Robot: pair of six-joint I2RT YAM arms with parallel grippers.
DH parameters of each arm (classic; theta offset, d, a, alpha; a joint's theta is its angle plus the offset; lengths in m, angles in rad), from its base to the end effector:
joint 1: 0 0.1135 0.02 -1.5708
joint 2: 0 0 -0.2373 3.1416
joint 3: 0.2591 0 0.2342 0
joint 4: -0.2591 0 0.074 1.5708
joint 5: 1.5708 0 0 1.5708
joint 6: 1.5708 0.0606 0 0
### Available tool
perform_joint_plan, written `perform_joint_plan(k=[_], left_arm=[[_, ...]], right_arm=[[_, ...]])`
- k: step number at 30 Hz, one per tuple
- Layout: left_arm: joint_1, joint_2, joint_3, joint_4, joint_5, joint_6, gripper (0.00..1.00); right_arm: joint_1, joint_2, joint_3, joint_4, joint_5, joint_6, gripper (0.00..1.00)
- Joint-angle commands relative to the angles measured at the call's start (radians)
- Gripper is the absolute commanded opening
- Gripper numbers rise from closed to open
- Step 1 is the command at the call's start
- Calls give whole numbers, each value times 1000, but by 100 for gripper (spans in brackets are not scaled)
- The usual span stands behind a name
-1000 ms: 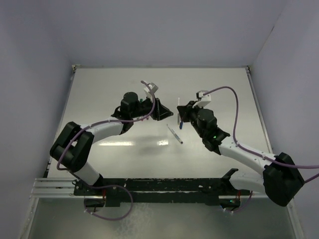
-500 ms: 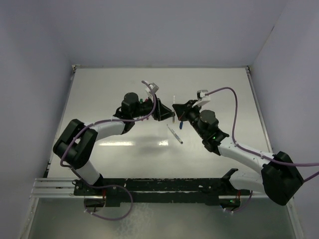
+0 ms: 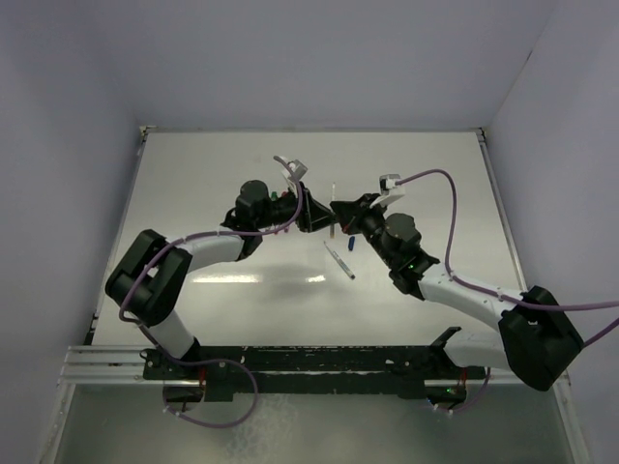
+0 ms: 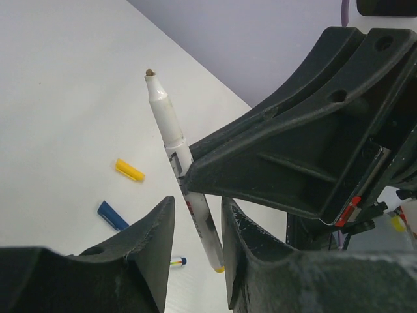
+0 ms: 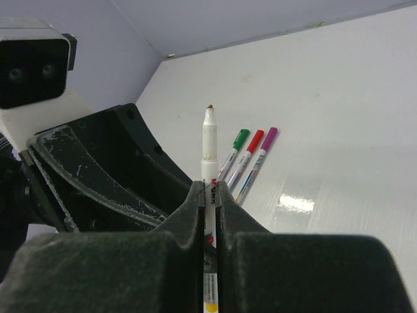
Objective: Insert the pens into the pen caps
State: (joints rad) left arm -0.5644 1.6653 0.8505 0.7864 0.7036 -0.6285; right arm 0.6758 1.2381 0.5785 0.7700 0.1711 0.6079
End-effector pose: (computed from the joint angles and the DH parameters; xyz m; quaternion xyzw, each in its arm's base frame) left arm 0.2845 -0.2265 0.2228 0.2185 0.6805 -0.5720 0.4025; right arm 0.2335 0.1740 0.2612 0.0411 0.6664 0.3988 0.6287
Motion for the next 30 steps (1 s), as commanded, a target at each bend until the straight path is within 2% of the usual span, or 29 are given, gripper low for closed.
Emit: perform_joint_plan(k=[1,6,9,10,14,19,21,26,30], left_arm=[[-5,12,-8,79,6,-16,37],[-4,15,-10,79,2,-17,28],[-4,13,-14,78,-9,-14,4],[-5,8,-17,75,-16,-12,0],[-5,-15,-20,27,-45,21,0],[-5,-61,-23,-76,-92,91,0],[-4,-75,-23,-112,-103,112,0],[-5,-91,-21,-221,-147,155,0],[-4,-97,-18,-307,-178,190,0]], right_arm=[[2,-8,-6,80,-12,14,0],[2,-5,-7,83,-17,14,0],[1,-2,-12,93,-20,17,0],[2,-3,-12,92,-21,16,0],[2,-16,-8,69,-23,-9,1],[1,-77,-7,-18,-3,-37,32],[2,-112,-11,-41,20,-64,39],[1,-212,-1,-159,153,-146,46],[-13,-223,80,-418,303,-147,47]])
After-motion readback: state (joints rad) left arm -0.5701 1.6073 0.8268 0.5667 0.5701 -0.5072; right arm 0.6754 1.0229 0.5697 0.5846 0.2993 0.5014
